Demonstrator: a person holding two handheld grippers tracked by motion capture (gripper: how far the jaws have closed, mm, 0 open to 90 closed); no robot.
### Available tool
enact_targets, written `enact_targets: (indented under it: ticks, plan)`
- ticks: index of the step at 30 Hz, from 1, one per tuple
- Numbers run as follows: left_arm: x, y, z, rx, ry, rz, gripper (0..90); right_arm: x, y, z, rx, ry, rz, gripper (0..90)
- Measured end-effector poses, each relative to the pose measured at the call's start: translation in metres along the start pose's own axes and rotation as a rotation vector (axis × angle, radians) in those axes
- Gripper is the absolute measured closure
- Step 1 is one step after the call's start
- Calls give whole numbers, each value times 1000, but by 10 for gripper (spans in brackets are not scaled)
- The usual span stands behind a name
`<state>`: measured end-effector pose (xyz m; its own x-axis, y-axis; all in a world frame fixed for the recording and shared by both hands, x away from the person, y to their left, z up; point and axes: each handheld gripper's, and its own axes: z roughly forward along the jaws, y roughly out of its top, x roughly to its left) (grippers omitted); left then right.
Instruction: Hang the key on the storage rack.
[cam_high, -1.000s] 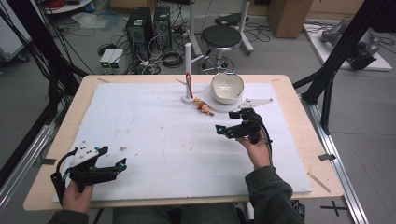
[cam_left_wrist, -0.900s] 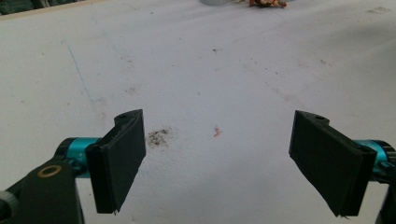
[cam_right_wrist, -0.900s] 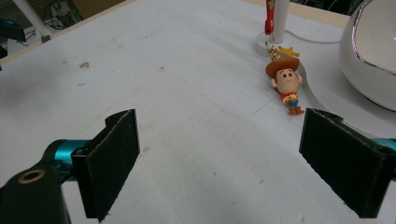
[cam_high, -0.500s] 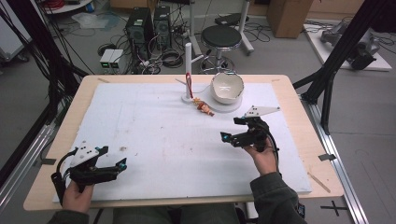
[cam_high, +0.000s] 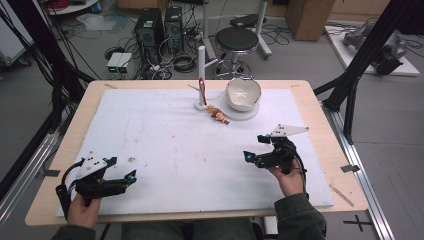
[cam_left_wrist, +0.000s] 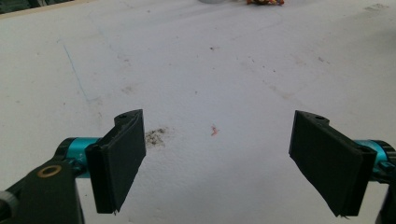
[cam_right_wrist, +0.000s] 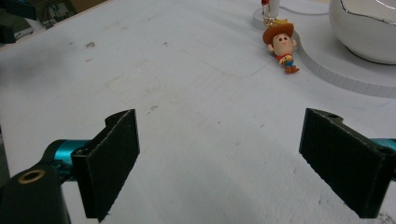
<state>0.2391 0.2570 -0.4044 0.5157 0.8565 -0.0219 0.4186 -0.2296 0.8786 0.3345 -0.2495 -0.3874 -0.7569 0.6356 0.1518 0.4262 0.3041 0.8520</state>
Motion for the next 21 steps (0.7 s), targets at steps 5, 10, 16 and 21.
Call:
enact_targets:
  ticks: [5,10,16,21]
  plan:
    - [0,0,0,1,-4,4,191,0,-5,-8,-10,-12,3,111]
    - [-1,0,0,4,-9,11,191,2,-13,-14,-27,-6,16,112]
    - [-1,-1,0,4,-14,12,191,3,-19,-20,-26,-6,19,111]
    - [-2,-1,1,8,-23,17,191,3,-24,-27,-40,-9,12,112]
